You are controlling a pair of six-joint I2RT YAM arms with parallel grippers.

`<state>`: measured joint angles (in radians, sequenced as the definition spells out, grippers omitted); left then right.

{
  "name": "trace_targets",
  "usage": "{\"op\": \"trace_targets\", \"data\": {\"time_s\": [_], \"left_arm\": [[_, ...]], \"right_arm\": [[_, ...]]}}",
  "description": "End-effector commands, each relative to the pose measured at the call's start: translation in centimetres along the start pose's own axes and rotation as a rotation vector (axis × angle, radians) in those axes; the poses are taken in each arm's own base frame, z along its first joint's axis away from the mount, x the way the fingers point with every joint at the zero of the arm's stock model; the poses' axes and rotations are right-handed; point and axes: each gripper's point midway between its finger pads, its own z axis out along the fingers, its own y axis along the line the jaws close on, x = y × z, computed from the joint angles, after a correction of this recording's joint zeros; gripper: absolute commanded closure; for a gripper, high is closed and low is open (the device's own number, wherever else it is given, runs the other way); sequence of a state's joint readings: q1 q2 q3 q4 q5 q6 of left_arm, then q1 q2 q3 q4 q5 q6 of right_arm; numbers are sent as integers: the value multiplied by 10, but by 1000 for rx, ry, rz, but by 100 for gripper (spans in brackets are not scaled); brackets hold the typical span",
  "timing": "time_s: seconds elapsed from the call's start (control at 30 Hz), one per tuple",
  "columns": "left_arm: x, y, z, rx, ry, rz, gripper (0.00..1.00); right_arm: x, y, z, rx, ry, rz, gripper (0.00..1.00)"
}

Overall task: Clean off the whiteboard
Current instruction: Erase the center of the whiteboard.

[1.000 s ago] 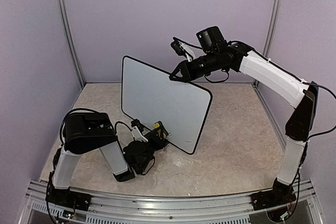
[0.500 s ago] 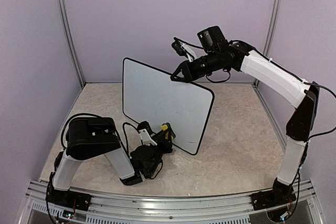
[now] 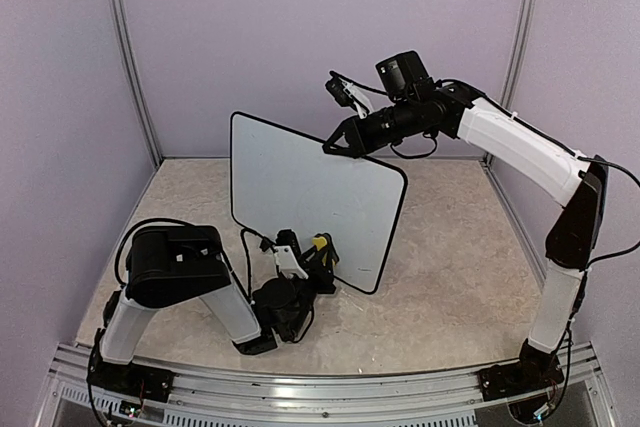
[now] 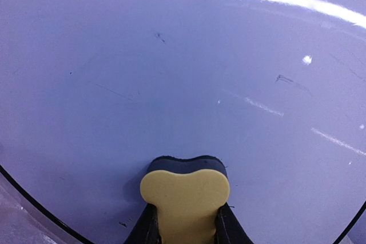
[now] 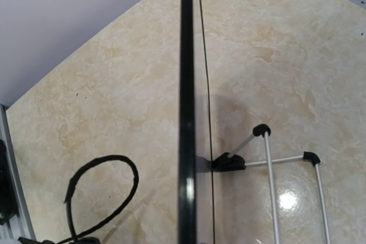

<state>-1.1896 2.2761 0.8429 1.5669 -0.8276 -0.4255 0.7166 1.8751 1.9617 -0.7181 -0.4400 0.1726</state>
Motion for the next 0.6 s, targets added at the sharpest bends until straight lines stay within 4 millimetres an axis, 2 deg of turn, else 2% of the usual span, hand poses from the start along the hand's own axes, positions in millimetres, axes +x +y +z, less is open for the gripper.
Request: {"op": "trace_targets", "data": {"time_s": [0.0, 0.37, 0.47, 0.57], "left_arm": [[-65, -11, 16, 108, -208, -150, 92], [-115, -12, 15, 91, -285, -98, 92], [-121, -5, 15, 86, -289, -110, 92], [-114, -9, 16, 127, -267, -128, 92]], "right_arm": [[99, 23, 31, -125, 343, 154, 100], [101, 21, 35, -129, 351, 153, 100], [99, 22, 34, -129, 347, 147, 100], [99, 22, 35, -128, 348, 146, 100]]}}
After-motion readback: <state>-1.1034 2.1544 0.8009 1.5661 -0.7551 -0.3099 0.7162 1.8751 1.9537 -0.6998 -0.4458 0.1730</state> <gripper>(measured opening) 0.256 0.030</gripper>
